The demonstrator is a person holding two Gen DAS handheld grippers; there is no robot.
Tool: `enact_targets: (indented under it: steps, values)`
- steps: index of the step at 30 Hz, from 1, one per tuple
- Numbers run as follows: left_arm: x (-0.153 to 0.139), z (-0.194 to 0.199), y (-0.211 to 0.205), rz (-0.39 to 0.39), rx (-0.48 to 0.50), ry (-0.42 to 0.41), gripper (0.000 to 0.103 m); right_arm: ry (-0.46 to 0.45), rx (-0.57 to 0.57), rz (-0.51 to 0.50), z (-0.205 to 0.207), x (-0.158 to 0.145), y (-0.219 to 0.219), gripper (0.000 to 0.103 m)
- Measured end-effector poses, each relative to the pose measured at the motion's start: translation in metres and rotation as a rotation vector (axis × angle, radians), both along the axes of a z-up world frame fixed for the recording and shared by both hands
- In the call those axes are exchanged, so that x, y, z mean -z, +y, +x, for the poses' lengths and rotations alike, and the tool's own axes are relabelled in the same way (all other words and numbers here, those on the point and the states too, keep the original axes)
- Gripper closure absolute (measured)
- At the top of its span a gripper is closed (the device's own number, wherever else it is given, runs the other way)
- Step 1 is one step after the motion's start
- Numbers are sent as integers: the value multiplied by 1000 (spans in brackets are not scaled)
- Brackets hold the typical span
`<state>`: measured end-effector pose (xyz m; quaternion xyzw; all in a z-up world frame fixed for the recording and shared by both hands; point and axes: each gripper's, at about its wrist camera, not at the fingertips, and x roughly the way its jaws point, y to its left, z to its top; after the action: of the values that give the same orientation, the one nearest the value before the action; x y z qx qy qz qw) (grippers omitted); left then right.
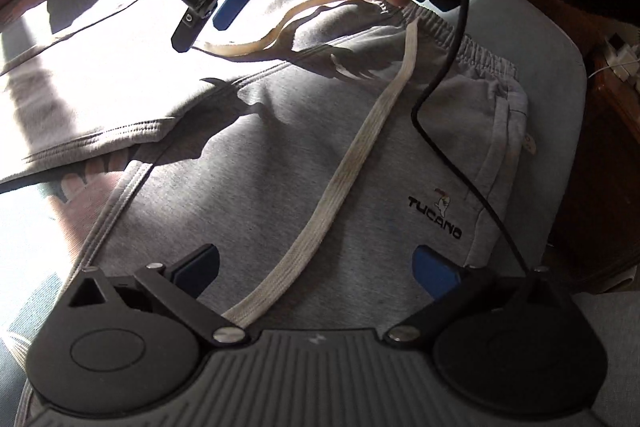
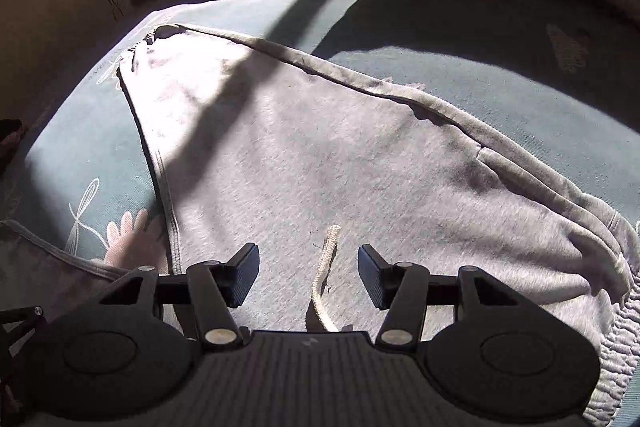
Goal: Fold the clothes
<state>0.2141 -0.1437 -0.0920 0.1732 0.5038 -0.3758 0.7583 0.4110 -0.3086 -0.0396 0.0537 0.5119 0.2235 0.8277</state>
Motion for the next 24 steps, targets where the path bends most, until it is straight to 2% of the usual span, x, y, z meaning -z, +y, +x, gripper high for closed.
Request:
enact_targets:
  steps: [3, 4, 6, 9, 12, 16, 18, 20, 24]
  values:
    - [0, 0, 2, -6, -23, 2, 1, 167, -24, 91, 5, 16, 1, 43]
    - [1, 1, 2, -4, -31, 0, 1, 188, -52, 118, -2, 16, 3, 42]
    - [4, 1, 2, 2, -39, -2, 1, 238, -136, 161, -26, 10, 13, 29]
    - [11, 1, 0, 23, -45, -19, 1, 260, -231, 161, -60, 0, 26, 28]
    - [21, 2, -3, 78, -41, -11, 1, 239, -227, 118, -84, -7, 31, 28]
    - [23, 5, 9, 126, -96, 44, 1, 220, -155, 98, -99, -12, 24, 28]
    - [13, 11, 20, 109, -142, 41, 1, 207, -123, 72, -103, -13, 22, 27]
    - [-2, 27, 31, 86, -194, 3, 1, 179, -89, 39, -107, -13, 15, 27]
    - [-28, 92, 54, -37, -349, -61, 1, 97, -86, -108, -124, -7, 7, 21]
